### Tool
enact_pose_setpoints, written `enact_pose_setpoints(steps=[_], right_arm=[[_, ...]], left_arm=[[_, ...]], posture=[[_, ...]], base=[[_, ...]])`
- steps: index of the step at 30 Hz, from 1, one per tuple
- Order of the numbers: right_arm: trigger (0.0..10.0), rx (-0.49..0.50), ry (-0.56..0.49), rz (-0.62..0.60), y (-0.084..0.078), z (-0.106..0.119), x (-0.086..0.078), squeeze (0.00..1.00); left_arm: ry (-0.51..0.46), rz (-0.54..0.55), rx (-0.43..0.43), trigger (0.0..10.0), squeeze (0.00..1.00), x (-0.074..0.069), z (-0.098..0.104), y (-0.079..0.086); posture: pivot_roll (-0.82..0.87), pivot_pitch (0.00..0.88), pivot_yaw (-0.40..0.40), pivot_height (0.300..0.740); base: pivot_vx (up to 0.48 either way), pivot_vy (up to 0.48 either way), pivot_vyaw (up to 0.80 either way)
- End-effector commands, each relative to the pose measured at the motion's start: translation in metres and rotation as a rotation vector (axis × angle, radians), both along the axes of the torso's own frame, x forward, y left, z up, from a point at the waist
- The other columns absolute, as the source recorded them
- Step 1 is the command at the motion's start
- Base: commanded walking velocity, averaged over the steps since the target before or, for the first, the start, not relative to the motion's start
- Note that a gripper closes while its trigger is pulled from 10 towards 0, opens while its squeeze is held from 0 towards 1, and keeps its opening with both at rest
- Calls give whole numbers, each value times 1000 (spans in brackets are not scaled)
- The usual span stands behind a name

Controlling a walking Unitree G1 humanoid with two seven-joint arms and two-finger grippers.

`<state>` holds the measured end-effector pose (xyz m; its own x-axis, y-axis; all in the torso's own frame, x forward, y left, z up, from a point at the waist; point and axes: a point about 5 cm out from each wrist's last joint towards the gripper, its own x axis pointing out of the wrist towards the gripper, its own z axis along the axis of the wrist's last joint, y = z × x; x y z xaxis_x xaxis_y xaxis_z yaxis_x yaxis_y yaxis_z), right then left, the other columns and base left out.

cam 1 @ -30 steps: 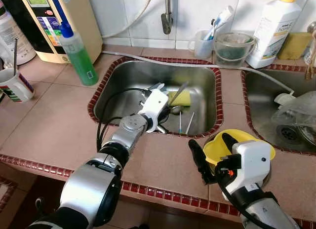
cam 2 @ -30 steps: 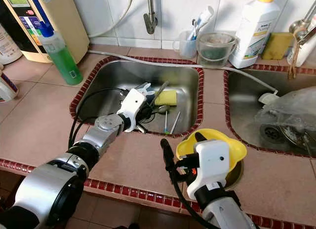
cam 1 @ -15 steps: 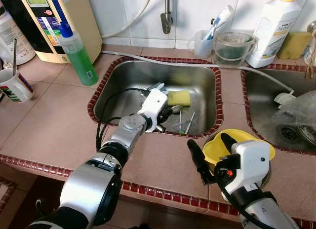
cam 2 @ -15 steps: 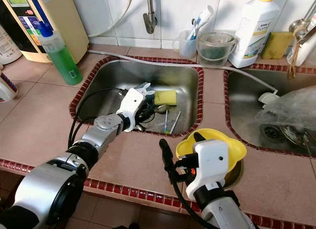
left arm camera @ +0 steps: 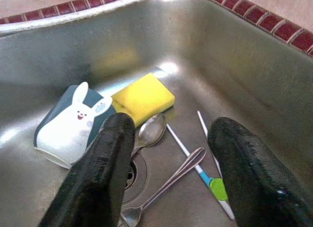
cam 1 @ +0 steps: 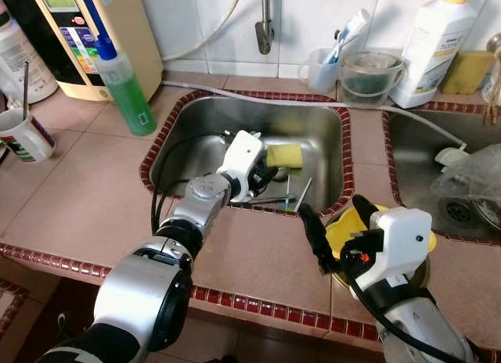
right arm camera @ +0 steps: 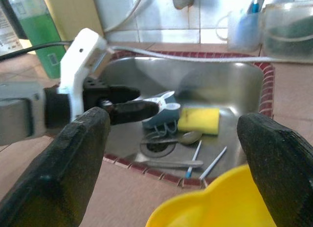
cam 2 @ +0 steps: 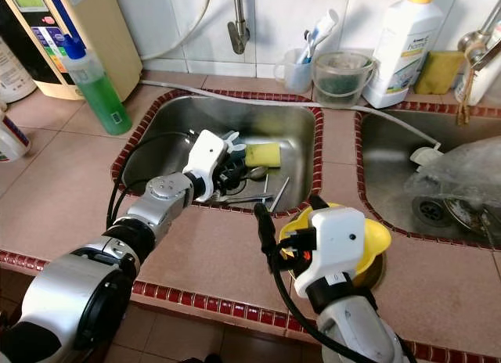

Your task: Kitchen organization

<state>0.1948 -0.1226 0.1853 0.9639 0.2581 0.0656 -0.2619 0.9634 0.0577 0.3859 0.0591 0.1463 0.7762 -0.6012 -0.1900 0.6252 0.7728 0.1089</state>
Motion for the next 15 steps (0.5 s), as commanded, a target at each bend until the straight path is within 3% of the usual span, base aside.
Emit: enact_pose_setpoints(steps=[1,7,8,9,10,11,15], right_arm=[[10000,14,-23,-25,-2,2,5,0],[10000,7,-79,-40,-4,4,20,0],[10000,5,-87,-42,-4,4,23,0],[10000,4,-94,-44,-4,4,25,0],[10000,5,-110,-51,-5,5,32,0],[10000,4,-118,-54,-6,5,36,0],[10000,-2,-142,-60,-6,4,50,0]], left_arm=[[-49,4,-36,10000,1000,5,14,5],[-100,30,-78,10000,973,8,24,12],[-108,34,-85,10000,780,8,25,14],[-113,38,-91,10000,710,8,26,15],[-134,58,-112,10000,114,9,29,20],[-146,72,-125,10000,0,9,31,23],[-186,133,-159,10000,0,10,34,33]], posture=[[-190,102,125,740],[-136,70,107,740],[-126,65,104,740],[-120,61,102,740],[-104,50,94,740],[-95,45,89,740],[-70,26,72,740]], base=[[0,0,0],[0,0,0],[0,0,0],[0,0,0],[0,0,0],[0,0,0],[0,0,0]])
